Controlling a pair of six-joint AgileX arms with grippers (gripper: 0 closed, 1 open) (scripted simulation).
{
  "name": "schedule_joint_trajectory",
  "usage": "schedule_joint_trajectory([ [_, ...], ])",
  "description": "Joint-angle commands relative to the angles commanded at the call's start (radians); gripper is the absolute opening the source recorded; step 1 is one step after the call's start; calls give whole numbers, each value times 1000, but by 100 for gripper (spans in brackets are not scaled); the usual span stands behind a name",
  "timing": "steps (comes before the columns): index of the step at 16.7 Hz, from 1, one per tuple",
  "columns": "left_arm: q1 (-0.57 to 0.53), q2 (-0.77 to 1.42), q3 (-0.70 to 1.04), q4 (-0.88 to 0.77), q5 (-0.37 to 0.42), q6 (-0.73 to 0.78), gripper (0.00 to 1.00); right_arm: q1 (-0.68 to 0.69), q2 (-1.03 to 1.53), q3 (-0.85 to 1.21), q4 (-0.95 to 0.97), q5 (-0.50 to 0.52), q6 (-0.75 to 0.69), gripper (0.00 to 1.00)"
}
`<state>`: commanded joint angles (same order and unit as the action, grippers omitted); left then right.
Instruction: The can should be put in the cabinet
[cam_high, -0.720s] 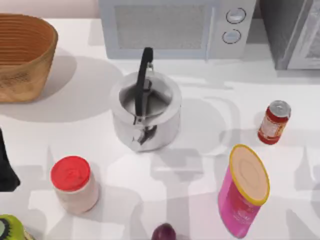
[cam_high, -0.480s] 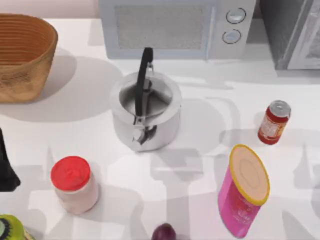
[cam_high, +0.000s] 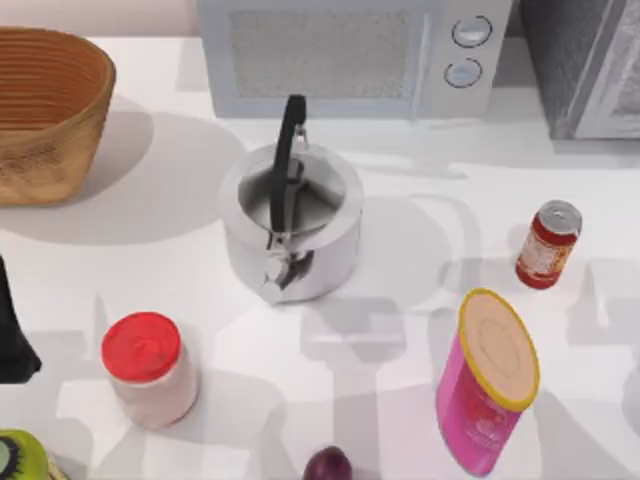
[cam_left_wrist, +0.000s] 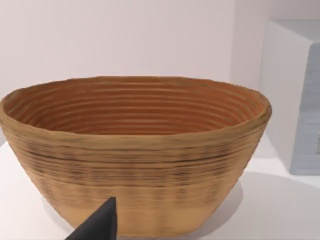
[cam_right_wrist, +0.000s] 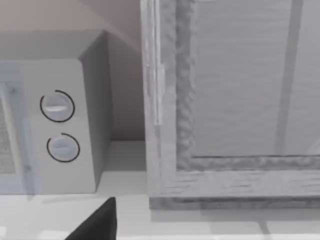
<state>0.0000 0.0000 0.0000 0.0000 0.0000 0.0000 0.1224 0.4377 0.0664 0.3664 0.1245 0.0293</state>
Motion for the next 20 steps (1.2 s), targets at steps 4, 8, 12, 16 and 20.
schedule_joint_trajectory([
  [4, 0, 0, 0, 0, 0, 0, 100, 91, 342, 23, 242, 89, 23, 100],
  [8, 0, 0, 0, 0, 0, 0, 100, 184, 697, 56, 506, 185, 47, 100],
  [12, 0, 0, 0, 0, 0, 0, 100, 272, 1031, 94, 767, 279, 70, 100],
  [16, 0, 0, 0, 0, 0, 0, 100, 348, 1324, 129, 996, 362, 91, 100],
  [20, 0, 0, 0, 0, 0, 0, 100, 405, 1551, 156, 1174, 427, 106, 100],
])
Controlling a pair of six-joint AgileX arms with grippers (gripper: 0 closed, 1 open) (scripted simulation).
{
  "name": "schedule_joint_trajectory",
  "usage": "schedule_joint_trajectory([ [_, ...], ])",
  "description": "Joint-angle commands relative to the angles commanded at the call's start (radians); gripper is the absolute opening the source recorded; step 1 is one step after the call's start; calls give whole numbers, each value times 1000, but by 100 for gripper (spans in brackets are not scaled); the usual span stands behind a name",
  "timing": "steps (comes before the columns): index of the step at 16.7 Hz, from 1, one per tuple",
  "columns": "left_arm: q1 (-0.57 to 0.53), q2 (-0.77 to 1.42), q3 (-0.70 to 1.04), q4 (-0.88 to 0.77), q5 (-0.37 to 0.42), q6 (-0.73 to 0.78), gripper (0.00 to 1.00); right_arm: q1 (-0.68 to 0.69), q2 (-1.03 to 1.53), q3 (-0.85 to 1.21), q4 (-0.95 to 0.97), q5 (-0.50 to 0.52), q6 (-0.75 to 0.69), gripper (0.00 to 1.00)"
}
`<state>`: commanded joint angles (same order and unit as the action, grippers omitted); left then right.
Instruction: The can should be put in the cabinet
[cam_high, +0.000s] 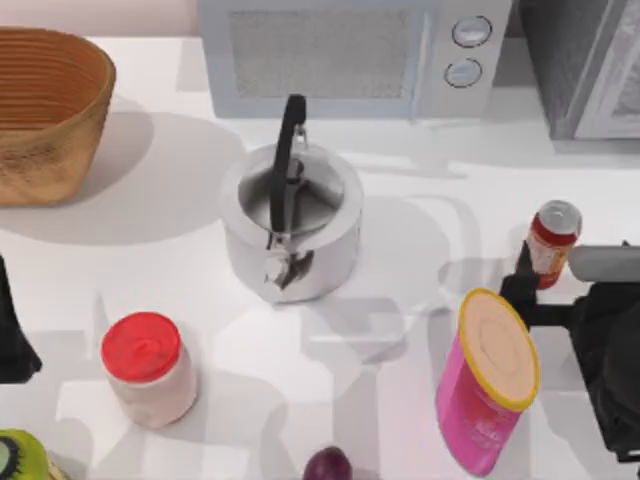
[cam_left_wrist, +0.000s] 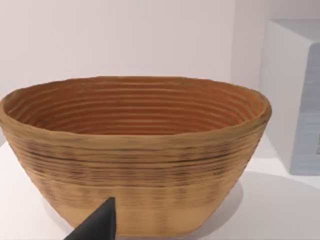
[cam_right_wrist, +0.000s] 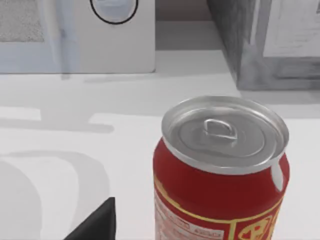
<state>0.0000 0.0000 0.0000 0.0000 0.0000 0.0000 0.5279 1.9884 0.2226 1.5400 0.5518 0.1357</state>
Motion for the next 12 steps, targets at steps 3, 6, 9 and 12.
schedule_joint_trajectory([
  [3, 0, 0, 0, 0, 0, 0, 100, 31, 112, 13, 88, 31, 8, 100],
  [6, 0, 0, 0, 0, 0, 0, 100, 48, 163, 19, 128, 44, 12, 100],
  [9, 0, 0, 0, 0, 0, 0, 100, 49, 164, 19, 130, 45, 12, 100],
  [12, 0, 0, 0, 0, 0, 0, 100, 42, 163, 18, 126, 41, 11, 100],
])
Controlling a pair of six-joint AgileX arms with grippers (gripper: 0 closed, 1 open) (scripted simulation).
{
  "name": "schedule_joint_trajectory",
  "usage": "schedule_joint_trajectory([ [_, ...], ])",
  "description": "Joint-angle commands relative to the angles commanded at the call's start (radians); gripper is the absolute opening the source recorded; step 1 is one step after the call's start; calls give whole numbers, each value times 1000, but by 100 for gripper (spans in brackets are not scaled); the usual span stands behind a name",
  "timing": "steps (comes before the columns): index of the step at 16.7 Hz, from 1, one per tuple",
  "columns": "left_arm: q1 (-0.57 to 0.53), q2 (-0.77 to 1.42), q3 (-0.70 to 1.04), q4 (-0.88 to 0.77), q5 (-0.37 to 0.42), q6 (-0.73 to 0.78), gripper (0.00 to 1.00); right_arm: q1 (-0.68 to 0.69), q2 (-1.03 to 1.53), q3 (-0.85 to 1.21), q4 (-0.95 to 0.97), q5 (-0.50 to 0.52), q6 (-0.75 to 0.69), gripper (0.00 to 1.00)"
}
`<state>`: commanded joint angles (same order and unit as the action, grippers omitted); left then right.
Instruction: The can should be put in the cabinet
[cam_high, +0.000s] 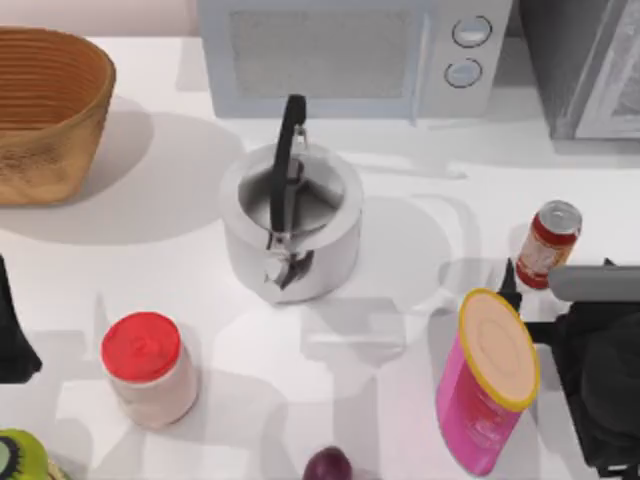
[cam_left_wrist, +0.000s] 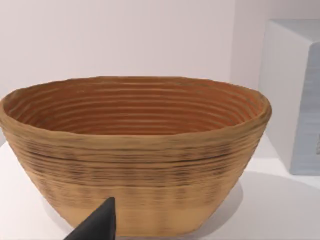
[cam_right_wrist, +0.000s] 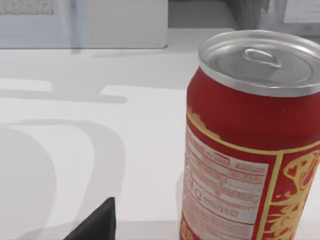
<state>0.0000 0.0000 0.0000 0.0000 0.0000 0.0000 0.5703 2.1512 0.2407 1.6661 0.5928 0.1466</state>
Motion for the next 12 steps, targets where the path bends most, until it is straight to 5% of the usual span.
schedule_joint_trajectory([
  [12, 0, 0, 0, 0, 0, 0, 100, -121, 78, 212, -114, -119, -33, 100],
])
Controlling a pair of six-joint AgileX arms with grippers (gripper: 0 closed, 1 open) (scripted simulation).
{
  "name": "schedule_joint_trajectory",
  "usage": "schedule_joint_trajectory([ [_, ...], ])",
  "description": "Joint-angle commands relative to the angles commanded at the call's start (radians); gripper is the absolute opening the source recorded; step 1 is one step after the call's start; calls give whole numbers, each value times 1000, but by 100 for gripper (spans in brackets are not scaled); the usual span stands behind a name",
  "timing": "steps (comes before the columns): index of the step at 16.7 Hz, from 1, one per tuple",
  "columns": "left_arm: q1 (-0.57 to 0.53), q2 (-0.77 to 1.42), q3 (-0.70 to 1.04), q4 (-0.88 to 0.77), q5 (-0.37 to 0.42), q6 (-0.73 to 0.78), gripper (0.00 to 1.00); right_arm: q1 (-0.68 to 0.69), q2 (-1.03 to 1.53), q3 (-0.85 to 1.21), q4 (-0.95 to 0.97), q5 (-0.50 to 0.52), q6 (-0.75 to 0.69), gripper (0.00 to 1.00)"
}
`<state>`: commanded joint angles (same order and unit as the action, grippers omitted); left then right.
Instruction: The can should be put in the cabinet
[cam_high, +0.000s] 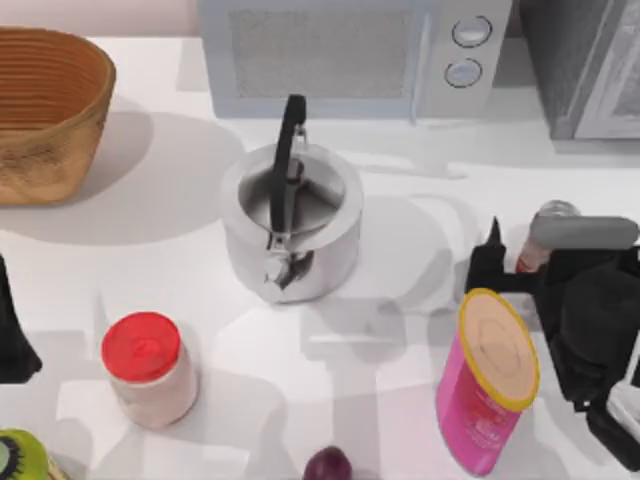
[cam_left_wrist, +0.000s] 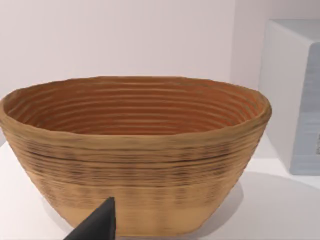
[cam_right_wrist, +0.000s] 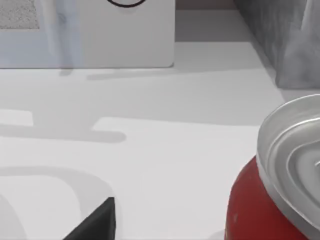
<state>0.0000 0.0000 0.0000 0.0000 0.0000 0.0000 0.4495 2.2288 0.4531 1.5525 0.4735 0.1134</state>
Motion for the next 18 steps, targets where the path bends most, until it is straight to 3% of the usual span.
schedule_joint_trajectory([
  [1, 0, 0, 0, 0, 0, 0, 100, 0, 0, 0, 0, 0, 0, 100],
  [14, 0, 0, 0, 0, 0, 0, 100, 0, 0, 0, 0, 0, 0, 2],
  [18, 0, 0, 0, 0, 0, 0, 100, 0, 0, 0, 0, 0, 0, 0],
])
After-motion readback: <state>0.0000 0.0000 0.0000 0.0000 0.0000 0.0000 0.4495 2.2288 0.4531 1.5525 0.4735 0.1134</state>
